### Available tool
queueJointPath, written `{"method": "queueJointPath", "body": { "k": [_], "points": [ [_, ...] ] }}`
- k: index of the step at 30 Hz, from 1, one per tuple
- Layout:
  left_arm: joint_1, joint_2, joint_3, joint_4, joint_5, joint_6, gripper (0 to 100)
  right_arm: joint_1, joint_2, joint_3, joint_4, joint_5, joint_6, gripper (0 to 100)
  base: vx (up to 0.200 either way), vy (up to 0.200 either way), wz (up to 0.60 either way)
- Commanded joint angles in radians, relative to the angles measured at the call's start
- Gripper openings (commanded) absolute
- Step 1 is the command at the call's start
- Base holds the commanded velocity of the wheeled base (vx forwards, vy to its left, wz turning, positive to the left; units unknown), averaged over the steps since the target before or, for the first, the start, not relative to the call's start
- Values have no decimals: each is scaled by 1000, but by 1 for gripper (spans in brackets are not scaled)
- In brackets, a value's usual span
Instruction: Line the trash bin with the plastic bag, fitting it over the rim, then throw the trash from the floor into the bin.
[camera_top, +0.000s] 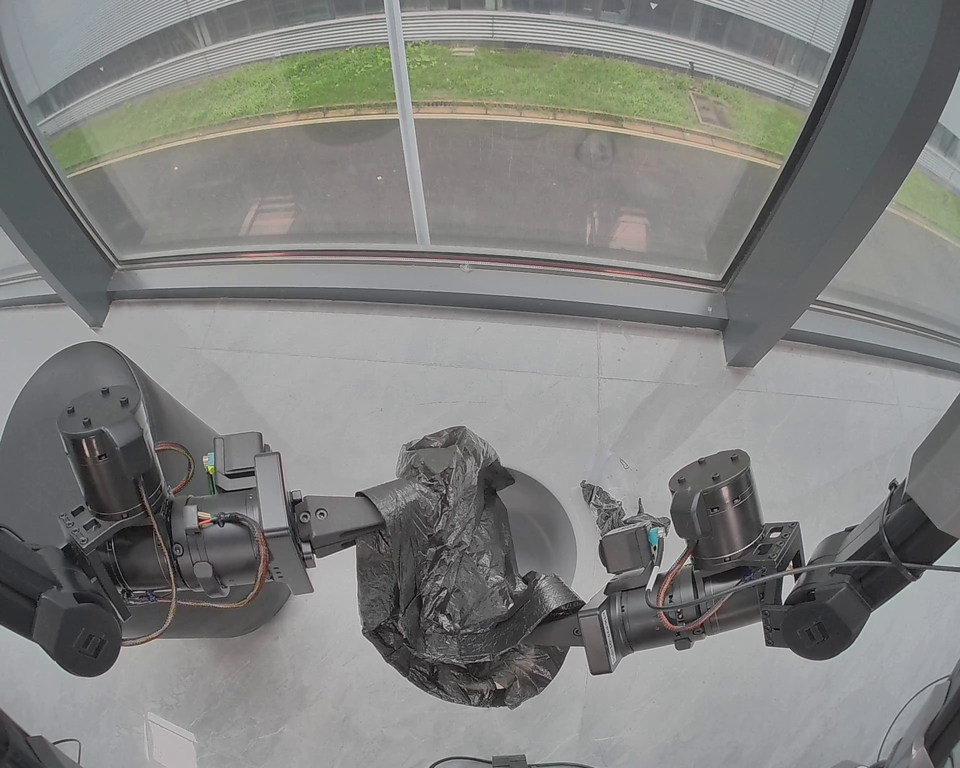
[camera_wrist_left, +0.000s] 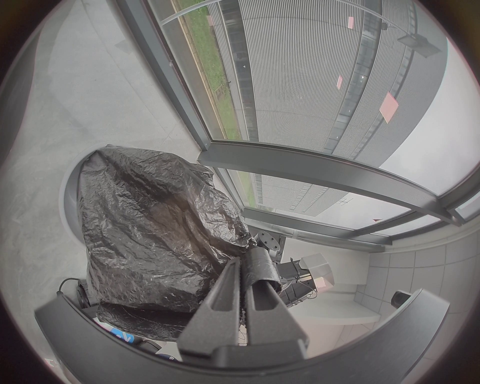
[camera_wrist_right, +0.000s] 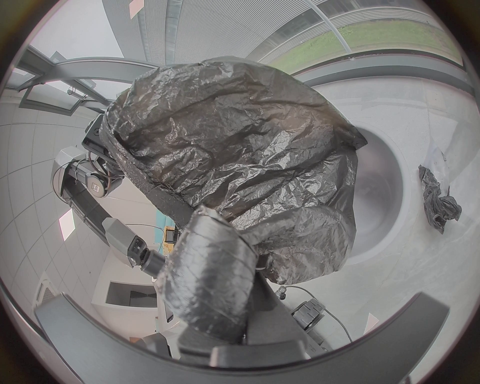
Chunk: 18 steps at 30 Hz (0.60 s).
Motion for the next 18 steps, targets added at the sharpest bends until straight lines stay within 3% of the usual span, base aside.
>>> {"method": "queueJointPath", "body": {
  "k": [1,9,18],
  "points": [
    [10,58,1,-11,-1,-9,0,-16,28,11,-7,2,1,0,0,0,0],
    [33,115,-11,-23,-1,-6,0,-42,67,13,-55,-5,1,0,0,0,0],
    [62,216,-8,-163,-3,-9,0,-81,145,21,-182,-8,-1,0,0,0,0]
  ]
}}
